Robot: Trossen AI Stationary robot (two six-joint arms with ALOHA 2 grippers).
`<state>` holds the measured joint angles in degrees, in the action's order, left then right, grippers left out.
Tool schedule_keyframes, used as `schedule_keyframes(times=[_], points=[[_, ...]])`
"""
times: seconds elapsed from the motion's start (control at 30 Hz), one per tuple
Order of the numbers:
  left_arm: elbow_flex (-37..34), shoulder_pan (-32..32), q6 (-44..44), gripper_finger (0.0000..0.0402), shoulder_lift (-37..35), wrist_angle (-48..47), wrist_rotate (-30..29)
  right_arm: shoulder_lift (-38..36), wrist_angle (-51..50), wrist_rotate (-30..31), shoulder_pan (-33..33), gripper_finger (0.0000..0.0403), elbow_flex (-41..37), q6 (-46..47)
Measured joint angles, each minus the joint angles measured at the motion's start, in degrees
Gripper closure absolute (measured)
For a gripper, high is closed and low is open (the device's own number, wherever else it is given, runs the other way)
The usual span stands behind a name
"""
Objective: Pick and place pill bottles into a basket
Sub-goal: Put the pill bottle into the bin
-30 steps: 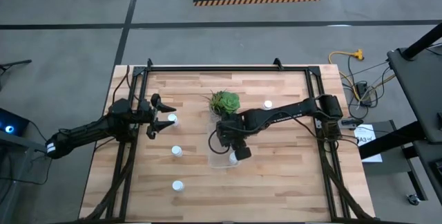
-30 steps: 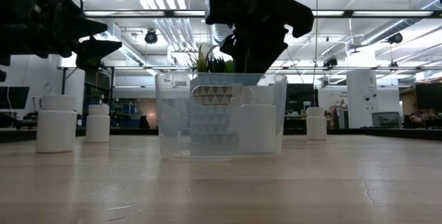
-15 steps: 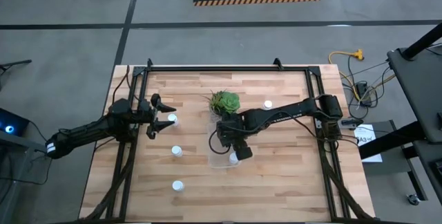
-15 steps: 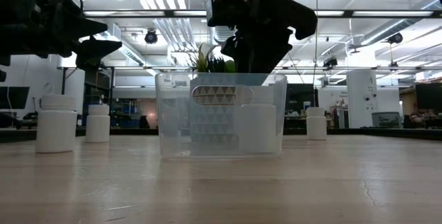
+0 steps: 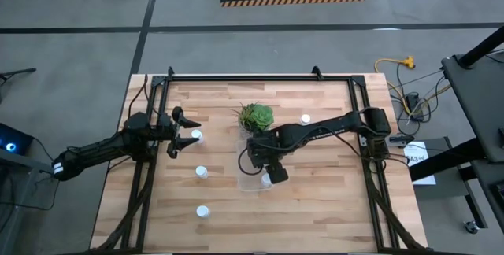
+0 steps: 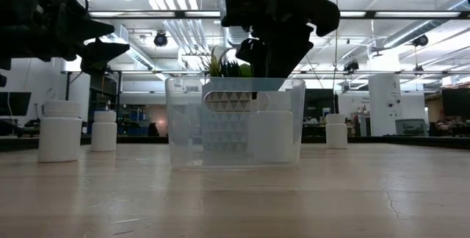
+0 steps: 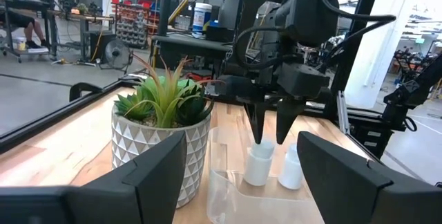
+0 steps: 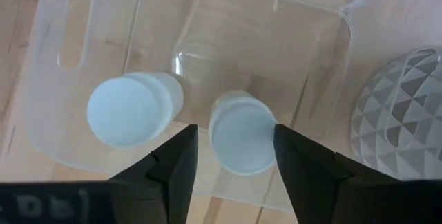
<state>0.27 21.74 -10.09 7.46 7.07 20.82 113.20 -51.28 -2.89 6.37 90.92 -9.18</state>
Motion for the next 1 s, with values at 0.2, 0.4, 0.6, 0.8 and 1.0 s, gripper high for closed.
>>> schedule_keyframes(times=[0.2, 0.4, 0.6, 0.8, 1.0], points=[[0.0, 0.0, 0.02, 0.0143, -0.02, -0.02, 0.02, -0.21, -1.14, -0.01, -0.15, 0.0205, 2.07, -0.6], [0.0, -0.02, 0.0, 0.0143, -0.03, -0.01, 0.01, -0.25, -4.35, -0.03, -0.92, 0.0193, 4.7, 0.3], [0.0, 0.0, 0.01, 0.0143, -0.02, -0.02, 0.01, -0.81, -7.01, -2.84, -3.15, 0.0179, 5.22, 3.12], [0.0, -0.01, 0.01, 0.0143, -0.03, -0.01, 0.01, -4.21, -7.43, -4.97, -6.01, 0.0146, 5.05, 4.75], [0.0, -0.02, 0.02, 0.0143, 0.0, -0.01, 0.0, -8.05, -11.75, -4.97, -9.27, 0.0098, 5.03, 5.93]])
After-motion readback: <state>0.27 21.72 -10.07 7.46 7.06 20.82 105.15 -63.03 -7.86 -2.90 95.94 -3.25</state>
